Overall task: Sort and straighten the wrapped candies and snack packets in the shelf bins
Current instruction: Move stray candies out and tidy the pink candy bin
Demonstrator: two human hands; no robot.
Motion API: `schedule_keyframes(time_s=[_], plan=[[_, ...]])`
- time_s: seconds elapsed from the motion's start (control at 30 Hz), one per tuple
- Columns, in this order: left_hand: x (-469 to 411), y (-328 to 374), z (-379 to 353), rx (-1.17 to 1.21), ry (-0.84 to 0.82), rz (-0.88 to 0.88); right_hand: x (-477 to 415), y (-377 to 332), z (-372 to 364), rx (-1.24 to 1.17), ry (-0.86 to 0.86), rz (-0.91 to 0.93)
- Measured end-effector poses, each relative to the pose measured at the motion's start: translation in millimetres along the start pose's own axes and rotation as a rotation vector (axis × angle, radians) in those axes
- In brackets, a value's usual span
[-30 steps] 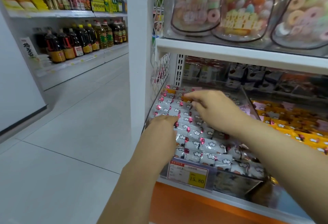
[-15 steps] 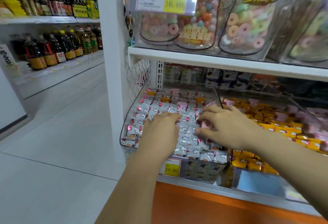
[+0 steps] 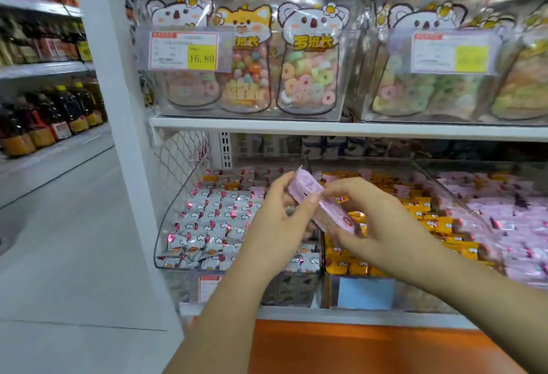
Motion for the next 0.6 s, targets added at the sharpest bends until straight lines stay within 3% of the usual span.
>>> schedule_keyframes(time_s=[0.17,0.4,0.5,0.6], plan=[[9,2,-38,0.123,0.004,0.048,35,19,20,0.092,-0.038,-0.025],[8,2,-97,0.32,-0.128,0.066,68,95,52,-0.219,-0.103,-0.368],[8,4,-123,0.35,-0.204,0.062,77,114,57,-0.299,-0.145,-0.402],[2,6,-146,0.393,-0.223,0.067,83,135,71,-0.316,-0.08,-0.411]])
Point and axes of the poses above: each hand's wrist, its own x-axis away from the middle knuckle, its own z-axis out of the back of the hand, y = z × x, the point moved 10 cm from there along -x, towards the middle knuckle, and after that the axes turned 12 degrees about -z, right-handed, at the moved point
